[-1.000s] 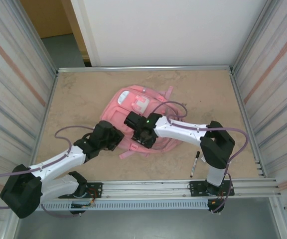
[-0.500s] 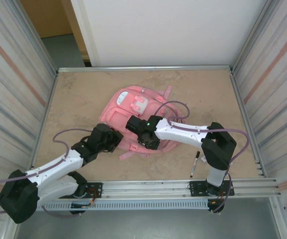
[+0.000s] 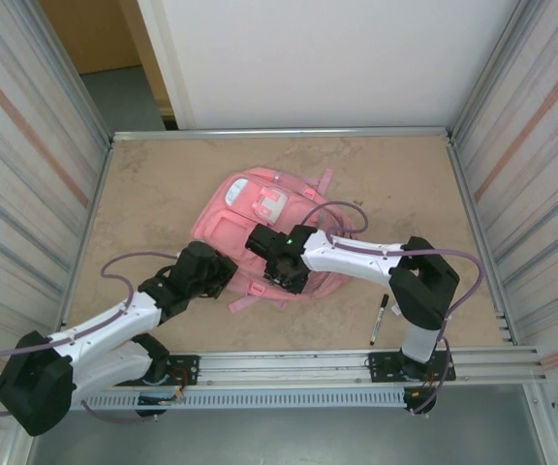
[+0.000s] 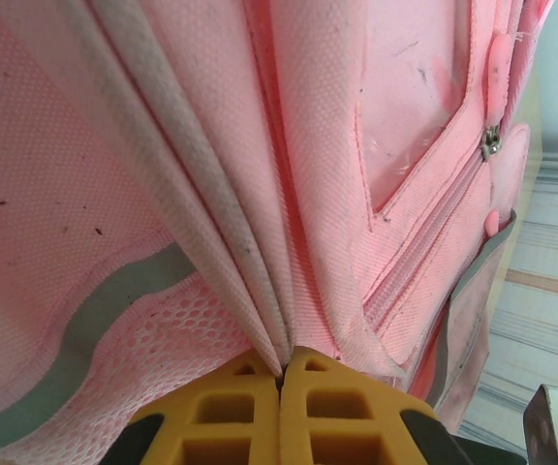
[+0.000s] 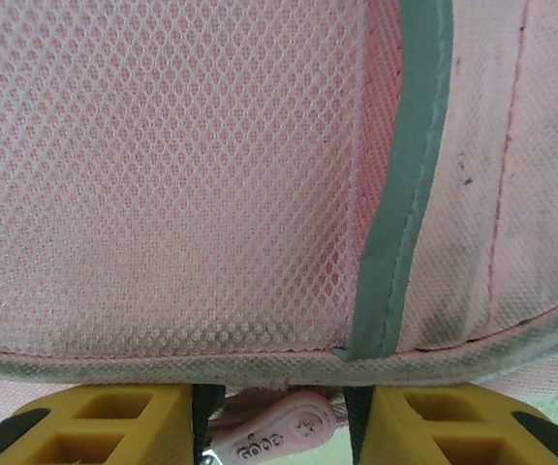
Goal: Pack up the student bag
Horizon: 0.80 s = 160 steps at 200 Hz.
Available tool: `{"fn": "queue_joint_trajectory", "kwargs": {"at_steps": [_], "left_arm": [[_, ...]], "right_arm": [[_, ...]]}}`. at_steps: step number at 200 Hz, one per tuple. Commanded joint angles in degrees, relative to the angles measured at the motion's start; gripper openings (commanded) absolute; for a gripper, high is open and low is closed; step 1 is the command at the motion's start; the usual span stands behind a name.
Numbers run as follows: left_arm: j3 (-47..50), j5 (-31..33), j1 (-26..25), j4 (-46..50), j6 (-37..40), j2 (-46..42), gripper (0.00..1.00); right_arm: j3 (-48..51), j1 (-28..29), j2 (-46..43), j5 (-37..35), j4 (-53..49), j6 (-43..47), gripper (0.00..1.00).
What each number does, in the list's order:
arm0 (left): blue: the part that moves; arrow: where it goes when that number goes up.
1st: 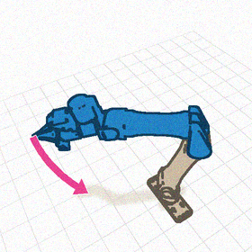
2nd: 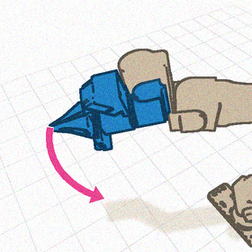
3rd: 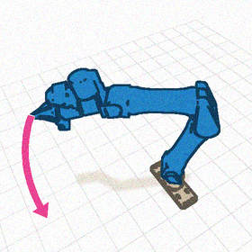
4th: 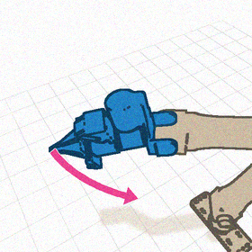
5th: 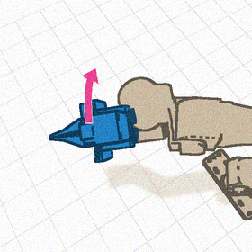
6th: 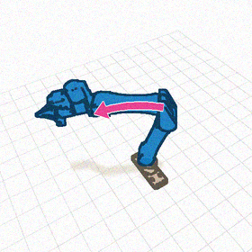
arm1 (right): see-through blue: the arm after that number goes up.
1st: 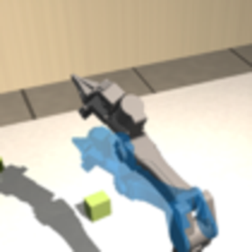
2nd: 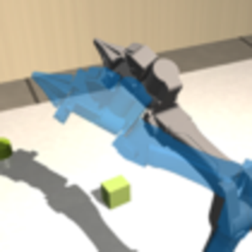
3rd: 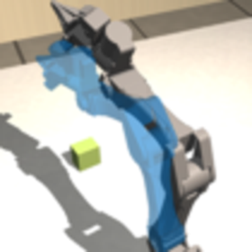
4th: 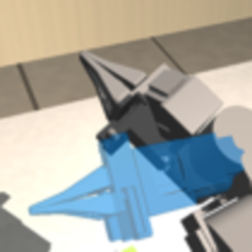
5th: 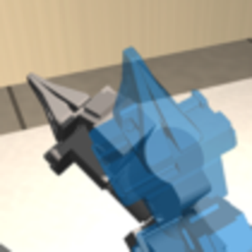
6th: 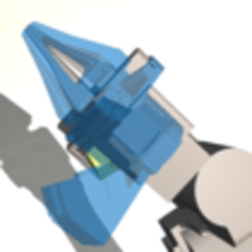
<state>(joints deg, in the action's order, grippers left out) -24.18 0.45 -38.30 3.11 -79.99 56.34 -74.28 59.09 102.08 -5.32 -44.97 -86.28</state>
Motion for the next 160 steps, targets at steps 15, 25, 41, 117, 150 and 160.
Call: {"fn": "queue_joint_trajectory", "kwargs": {"at_steps": [15, 25, 41, 117, 150, 160], "left_arm": [[0.5, 2.5, -0.6, 0.2, -0.5, 0.5, 0.00], [1.0, 2.5, -0.6, -0.5, -0.6, 0.9, 0.00], [1.3, 2.2, -0.6, -0.2, -0.9, 1.1, 0.00], [1.6, 2.6, -0.8, -0.3, -1.8, 1.0, 0.00], [0.5, 1.9, -0.9, 0.0, -1.5, 2.4, 0.00], [0.5, 1.5, -0.9, -0.6, -1.8, 2.8, 0.00]], "right_arm": [[7.7, -2.1, -6.4, 6.2, 17.4, 18.5, 0.42], [12.9, -3.0, -9.6, 10.2, 25.1, 25.4, 0.43], [20.7, -4.0, -16.2, 13.1, 34.3, 30.8, 0.46], [23.6, -6.5, -23.5, 12.2, 22.7, 38.1, 0.48], [26.1, -3.4, -22.3, 7.2, 27.3, 31.4, 0.47], [26.5, -2.6, -22.2, 5.3, 28.1, 29.0, 0.47]]}}
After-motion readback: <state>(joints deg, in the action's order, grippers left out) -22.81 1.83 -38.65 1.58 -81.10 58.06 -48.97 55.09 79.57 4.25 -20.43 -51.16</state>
